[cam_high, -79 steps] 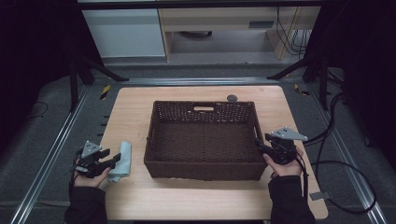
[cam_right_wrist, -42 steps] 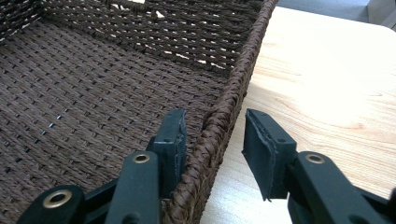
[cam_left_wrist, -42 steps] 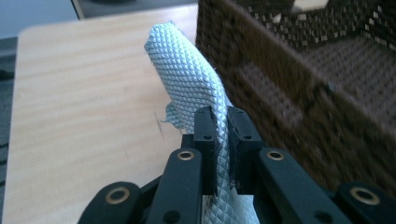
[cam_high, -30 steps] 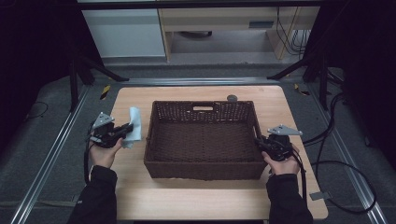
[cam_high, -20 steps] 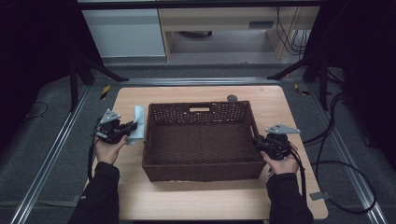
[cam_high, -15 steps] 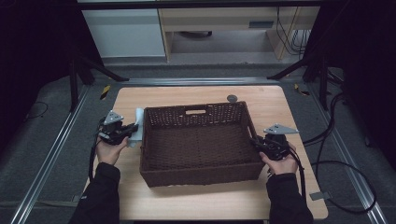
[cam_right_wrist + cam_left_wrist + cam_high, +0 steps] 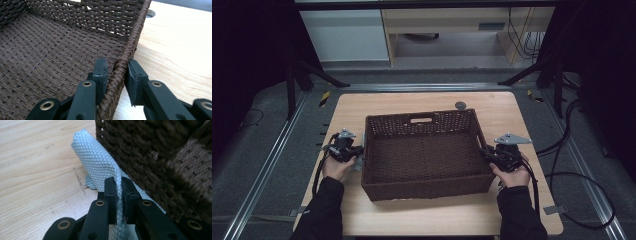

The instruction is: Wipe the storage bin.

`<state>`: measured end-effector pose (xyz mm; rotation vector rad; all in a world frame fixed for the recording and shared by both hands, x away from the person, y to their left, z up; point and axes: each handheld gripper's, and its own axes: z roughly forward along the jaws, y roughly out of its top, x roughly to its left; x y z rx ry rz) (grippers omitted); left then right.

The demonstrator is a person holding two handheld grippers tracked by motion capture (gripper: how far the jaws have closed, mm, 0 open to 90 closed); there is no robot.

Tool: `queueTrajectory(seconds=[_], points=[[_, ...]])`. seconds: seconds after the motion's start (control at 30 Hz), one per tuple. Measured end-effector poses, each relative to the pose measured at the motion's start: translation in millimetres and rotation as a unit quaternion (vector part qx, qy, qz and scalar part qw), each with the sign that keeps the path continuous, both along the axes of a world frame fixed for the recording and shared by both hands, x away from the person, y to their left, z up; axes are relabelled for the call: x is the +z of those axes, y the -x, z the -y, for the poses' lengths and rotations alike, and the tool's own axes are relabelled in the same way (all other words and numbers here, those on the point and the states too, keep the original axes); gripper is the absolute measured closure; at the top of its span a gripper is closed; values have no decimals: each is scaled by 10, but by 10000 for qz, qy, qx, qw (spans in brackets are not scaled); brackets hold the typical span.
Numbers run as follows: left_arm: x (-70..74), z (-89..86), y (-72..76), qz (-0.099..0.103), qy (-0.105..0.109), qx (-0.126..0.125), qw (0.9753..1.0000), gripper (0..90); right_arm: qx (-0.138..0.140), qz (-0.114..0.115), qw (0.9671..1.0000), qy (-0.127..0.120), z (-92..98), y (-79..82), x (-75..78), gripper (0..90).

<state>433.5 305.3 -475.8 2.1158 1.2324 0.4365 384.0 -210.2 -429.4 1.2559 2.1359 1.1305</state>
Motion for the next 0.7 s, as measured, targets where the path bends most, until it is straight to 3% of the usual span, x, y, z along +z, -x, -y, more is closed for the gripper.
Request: queueTrajectory(seconds=[0.17,0.33,0.43,0.57,0.7], points=[[207,-21,57,449,249,-37,9987,838,1,9,10000,-1,1,-1,0,711],[432,-23,134,973,445,-26,9943,837,-6,15,10000,8,0,0,0,707],[524,-13,167,1185,496,-66,9917,837,-6,18,10000,17,0,1,0,707],[557,-6,168,1250,504,-115,9908,837,-4,20,10000,13,0,0,-1,707],[449,-3,130,965,423,-159,9943,838,-6,21,10000,10,0,2,-2,707]])
